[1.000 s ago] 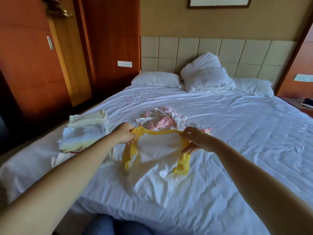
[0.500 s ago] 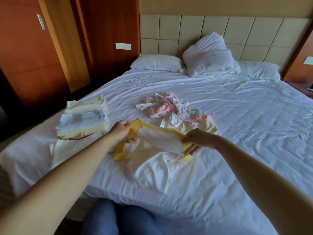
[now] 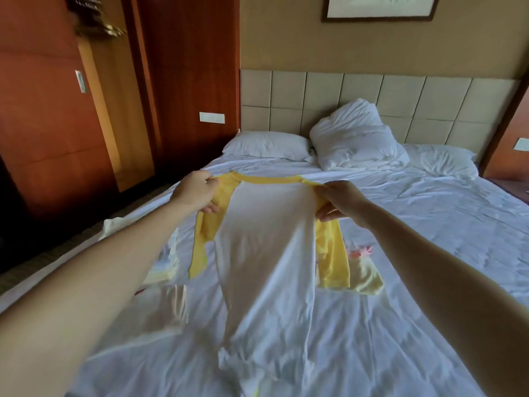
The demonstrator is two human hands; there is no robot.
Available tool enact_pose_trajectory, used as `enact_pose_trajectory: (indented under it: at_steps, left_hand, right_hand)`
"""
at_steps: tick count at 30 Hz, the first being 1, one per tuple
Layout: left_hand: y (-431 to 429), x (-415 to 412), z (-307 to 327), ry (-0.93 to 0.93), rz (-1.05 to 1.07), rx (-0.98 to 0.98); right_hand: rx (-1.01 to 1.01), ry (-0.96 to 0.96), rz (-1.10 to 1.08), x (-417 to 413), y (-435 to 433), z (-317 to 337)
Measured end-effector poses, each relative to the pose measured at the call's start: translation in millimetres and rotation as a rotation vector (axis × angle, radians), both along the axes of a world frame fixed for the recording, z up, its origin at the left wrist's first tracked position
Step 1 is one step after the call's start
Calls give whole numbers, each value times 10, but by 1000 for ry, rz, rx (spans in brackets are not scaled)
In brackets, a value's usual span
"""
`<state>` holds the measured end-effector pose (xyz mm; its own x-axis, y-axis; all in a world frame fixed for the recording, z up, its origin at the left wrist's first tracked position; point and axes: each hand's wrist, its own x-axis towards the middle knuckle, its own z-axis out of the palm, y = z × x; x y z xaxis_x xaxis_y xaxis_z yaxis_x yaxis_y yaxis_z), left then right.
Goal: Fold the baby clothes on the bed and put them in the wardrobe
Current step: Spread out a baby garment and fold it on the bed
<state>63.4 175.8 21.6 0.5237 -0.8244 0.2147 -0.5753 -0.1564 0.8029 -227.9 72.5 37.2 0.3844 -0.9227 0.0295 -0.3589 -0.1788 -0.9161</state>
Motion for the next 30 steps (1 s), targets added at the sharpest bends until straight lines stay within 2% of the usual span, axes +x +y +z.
enact_pose_trajectory:
  at_steps: [3, 7, 10, 14, 19, 26, 30]
  left_hand:
    - [-268, 221, 391, -249, 77, -92]
    - [-468, 360, 934, -554, 211, -285]
    - [-429, 327, 1281, -658, 265, -423]
    - [-202, 250, 1367, -725, 266, -445]
    - [222, 22, 713, -680, 240, -207]
    - [1032, -372, -1102, -631, 104, 230]
    - [1445, -636, -1858, -624, -11, 460]
  right_hand:
    - [-156, -53, -64, 200, -304, 375]
    - [-507, -10, -180, 377, -575, 897]
    - [-648, -44, -247, 425, -548, 1199]
    - [-741, -66, -227, 364, -315, 1241]
    - [-618, 94, -139, 188, -75, 639]
    - [-353, 417, 29, -236, 619, -900]
    - [-268, 585, 146, -539, 1020, -1695]
